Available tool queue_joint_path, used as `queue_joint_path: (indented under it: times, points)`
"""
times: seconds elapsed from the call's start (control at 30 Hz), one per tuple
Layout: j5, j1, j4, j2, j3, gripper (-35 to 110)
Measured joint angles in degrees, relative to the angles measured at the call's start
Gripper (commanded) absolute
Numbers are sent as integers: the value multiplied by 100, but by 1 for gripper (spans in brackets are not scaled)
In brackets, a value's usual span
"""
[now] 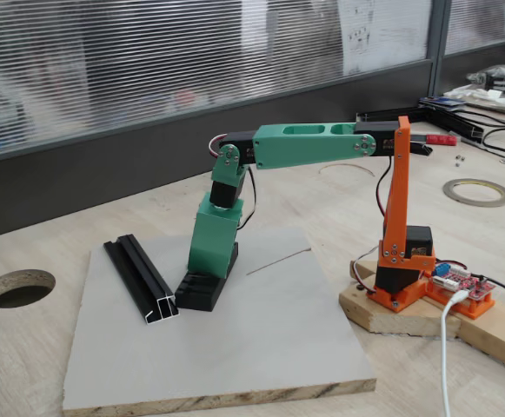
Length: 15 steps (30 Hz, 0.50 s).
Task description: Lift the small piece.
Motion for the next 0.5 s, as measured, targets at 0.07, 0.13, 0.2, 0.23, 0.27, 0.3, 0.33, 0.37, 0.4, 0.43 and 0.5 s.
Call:
queue_joint_path:
  times: [0.07, 0.13, 0.2, 0.23, 0.27, 0.3, 0.33, 0.37, 0.4, 0.43, 0.5]
  points:
    - [0, -9, 0, 0, 0, 32]
    - [0, 0, 0, 0, 0, 32]
    - [0, -18, 0, 0, 0, 32]
    - [0, -79, 0, 0, 0, 32]
    - [0, -158, 0, -18, 0, 32]
    - [0, -237, 0, -18, 0, 32]
    - [0, -308, 0, -18, 0, 32]
    - [0, -325, 0, -18, 0, 32]
    - [0, -325, 0, -18, 0, 32]
    - [0, -281, 18, -18, 0, 32]
    - [0, -272, 35, -18, 0, 32]
